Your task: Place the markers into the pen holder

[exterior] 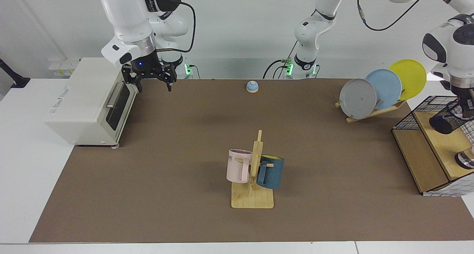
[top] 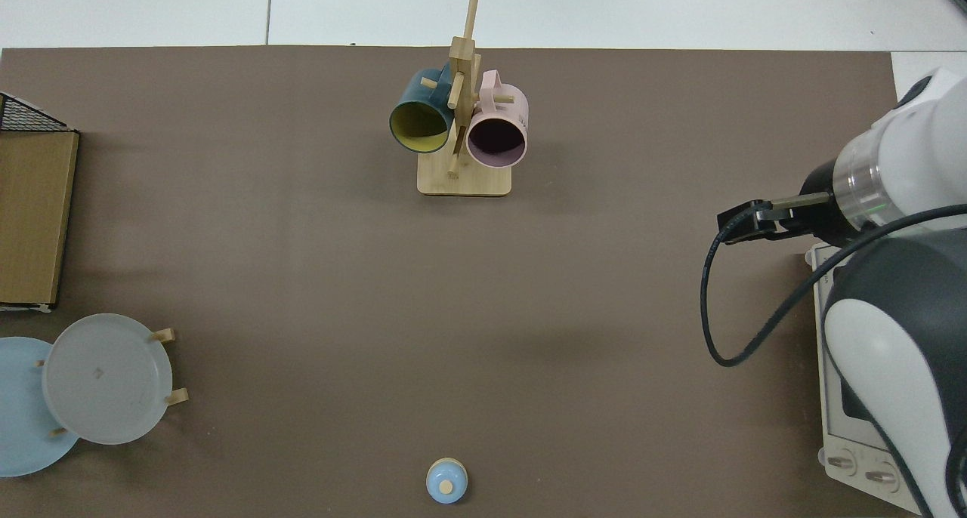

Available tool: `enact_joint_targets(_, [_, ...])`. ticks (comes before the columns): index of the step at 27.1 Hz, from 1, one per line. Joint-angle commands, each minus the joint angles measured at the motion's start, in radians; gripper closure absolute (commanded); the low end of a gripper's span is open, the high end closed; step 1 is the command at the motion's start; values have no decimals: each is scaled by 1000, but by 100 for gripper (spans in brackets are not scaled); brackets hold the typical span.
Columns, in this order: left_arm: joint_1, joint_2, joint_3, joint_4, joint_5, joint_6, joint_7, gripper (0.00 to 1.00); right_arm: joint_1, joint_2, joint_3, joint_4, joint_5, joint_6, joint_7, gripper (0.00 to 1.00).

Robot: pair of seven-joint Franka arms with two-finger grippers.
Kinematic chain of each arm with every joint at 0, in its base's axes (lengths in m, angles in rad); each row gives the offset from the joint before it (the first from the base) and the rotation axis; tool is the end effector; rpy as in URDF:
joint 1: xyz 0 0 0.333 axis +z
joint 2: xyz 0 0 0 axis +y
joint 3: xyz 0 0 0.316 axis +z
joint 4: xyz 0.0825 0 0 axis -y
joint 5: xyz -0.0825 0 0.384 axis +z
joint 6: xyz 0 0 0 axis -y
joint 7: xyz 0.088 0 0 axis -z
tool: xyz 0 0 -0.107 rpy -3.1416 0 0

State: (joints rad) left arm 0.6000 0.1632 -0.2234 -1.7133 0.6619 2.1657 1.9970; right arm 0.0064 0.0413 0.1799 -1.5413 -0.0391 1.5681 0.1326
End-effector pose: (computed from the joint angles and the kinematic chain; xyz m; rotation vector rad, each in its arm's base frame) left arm 0.5833 0.2661 0.5265 -1.5087 2.1311 0.5588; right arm 0.5580 0.0987 0.6154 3.1069 0.0835 -0.0134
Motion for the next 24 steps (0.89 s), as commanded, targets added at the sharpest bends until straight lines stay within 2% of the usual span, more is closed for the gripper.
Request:
enact_joint_targets(1, [12, -13, -10, 20, -2, -13, 0, 36, -19, -12, 12, -10, 10, 0, 15, 0])
enact_joint_targets(7, [3, -16, -14, 44, -8, -47, 0, 36, -17, -12, 12, -10, 10, 0, 15, 0])
enact_joint_targets(24, [-2, -25, -33, 69, -11, -44, 5, 36, -17, -12, 12, -10, 10, 0, 15, 0])
